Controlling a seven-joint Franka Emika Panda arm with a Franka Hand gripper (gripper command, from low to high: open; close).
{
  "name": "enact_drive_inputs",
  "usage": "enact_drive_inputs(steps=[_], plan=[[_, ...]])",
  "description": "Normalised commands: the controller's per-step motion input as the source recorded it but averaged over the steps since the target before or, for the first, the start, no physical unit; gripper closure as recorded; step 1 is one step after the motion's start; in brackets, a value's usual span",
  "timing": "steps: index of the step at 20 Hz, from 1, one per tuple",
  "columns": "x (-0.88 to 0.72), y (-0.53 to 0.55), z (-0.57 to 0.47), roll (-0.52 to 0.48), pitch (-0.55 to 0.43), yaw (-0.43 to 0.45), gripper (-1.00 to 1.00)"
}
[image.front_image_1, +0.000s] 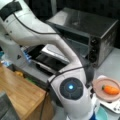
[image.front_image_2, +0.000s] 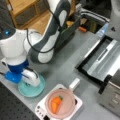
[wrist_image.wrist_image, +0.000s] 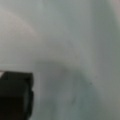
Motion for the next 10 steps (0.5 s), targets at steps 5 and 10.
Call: enact_drive_inputs(steps=[5,10], plan=[[-0.11,-0.11,-0.02,0.123,-0.027,0.046,1.00],[-0.10,-0.12,-0.04,0.131,-0.022,0.037,1.00]])
